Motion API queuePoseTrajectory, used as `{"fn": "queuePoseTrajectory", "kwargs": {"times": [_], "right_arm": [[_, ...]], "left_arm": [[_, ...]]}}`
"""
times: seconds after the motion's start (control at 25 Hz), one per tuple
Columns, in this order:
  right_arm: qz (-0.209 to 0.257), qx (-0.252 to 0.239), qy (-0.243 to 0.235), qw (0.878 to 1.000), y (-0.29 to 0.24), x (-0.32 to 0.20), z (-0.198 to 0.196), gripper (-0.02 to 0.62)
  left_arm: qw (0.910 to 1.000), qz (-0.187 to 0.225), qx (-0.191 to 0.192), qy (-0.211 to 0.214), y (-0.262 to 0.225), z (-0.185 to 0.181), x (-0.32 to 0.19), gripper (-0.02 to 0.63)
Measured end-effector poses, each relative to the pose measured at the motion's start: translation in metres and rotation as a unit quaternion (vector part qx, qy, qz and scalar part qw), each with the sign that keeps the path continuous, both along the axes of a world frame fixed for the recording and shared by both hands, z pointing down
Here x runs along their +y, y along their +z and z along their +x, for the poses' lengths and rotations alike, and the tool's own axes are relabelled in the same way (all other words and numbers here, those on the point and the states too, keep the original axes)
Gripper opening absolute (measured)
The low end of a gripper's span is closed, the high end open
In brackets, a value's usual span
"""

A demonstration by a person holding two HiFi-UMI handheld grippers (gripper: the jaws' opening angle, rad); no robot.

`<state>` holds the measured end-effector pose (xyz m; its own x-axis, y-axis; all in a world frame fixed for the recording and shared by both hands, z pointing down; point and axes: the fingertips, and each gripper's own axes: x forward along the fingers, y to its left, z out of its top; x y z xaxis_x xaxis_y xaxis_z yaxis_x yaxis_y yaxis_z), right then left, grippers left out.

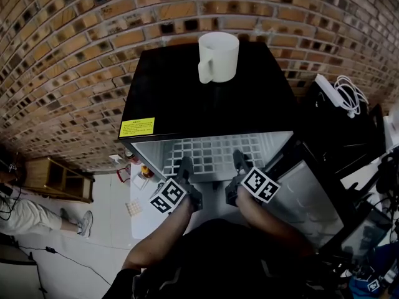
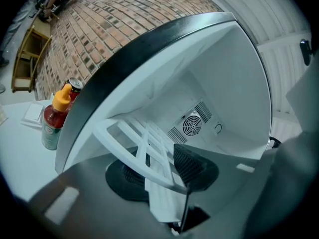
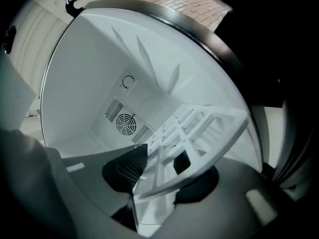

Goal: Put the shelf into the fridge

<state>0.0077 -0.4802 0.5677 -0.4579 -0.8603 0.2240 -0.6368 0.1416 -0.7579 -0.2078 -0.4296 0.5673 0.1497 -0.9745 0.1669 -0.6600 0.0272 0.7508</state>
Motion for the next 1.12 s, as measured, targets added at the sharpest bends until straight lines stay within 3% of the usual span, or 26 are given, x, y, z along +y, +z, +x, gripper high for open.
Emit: {"fn": "queuePoseTrajectory", "kwargs": {"times": [0.48,0.76,1.12], "right_arm": [[0.001,0.005,0.007,1.0,0.001,-0.011,-0.001,0.164],[0.0,0.008,0.012,1.0,0.001,-0.012,-0.002,0.17],[-0.001,0.012,0.02,1.0,0.002,-0.017,-0.002,0.183]], "left_arm": [[0.9998,0.0,0.0,-0.02,0.001,-0.001,-0.013,0.139],[0.9992,0.003,-0.022,-0.033,0.0,-0.007,-0.015,0.133],[0.9995,0.01,-0.008,-0.027,-0.001,-0.001,-0.021,0.133]]}}
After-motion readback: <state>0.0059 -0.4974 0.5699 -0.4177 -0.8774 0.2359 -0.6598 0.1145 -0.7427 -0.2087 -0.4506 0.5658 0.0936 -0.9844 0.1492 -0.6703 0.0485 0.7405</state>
